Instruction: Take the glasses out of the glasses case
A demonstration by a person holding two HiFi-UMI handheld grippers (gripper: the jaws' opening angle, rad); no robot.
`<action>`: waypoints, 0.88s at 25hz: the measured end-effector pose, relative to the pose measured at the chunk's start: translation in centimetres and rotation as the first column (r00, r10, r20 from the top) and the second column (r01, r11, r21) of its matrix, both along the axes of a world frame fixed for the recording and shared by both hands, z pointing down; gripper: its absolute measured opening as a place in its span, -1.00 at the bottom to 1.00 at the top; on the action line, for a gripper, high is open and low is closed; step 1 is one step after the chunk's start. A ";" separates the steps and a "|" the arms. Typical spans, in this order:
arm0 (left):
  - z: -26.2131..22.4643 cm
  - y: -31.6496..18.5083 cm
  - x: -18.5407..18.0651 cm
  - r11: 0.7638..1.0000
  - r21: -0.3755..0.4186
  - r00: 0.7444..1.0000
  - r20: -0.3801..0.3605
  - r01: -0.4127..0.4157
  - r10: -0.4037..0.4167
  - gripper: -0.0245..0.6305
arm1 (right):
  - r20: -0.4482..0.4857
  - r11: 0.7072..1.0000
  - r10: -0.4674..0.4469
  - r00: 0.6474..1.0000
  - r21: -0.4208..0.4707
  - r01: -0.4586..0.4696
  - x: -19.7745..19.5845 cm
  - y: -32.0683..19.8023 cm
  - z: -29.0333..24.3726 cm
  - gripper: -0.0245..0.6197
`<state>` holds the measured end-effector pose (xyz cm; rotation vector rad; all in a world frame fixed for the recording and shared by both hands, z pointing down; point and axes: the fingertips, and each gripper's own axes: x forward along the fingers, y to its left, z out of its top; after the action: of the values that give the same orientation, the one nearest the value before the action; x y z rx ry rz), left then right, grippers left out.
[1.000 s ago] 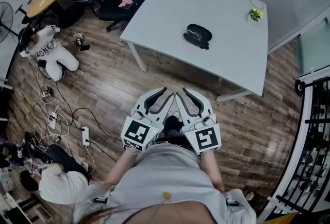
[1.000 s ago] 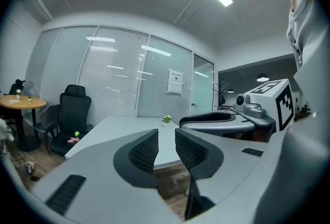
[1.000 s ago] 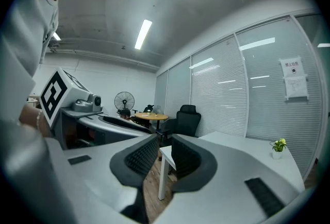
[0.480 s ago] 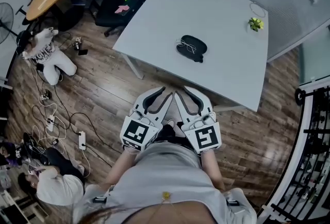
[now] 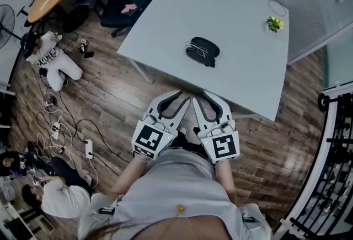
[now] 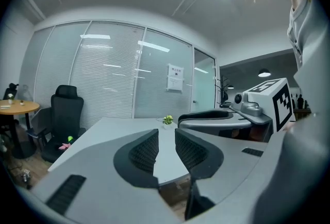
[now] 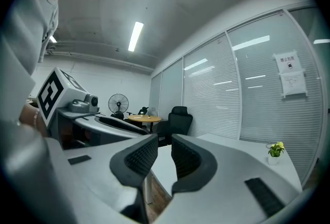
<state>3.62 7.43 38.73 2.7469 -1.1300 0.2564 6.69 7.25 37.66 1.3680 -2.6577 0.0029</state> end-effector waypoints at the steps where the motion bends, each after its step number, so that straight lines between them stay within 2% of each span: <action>1: 0.2 -0.1 0.2 1.000 -0.004 1.000 0.002 -0.006 0.006 -0.57 | 0.000 1.000 0.004 1.000 -0.001 -0.004 0.2 -0.2 0.2 -0.70; 10: 0.6 -3.4 0.9 0.997 -0.017 0.997 -0.002 -0.080 0.080 -0.57 | 0.014 0.997 0.080 0.997 -0.021 -0.080 0.8 -3.1 0.8 -0.70; 16: 0.5 -8.2 0.5 0.990 -0.014 0.990 -0.018 -0.138 0.137 -0.57 | -0.009 0.992 0.122 0.992 -0.023 -0.123 0.1 -7.3 1.0 -0.70; 22: 0.5 -13.4 0.1 0.975 -0.011 0.975 -0.013 -0.224 0.224 -0.57 | -0.029 0.980 0.194 0.981 -0.029 -0.195 -0.4 -12.4 1.0 -0.70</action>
<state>3.76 -6.00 39.25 2.8608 -0.8116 0.2729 6.24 -5.13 38.63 1.5998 -2.4812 0.0483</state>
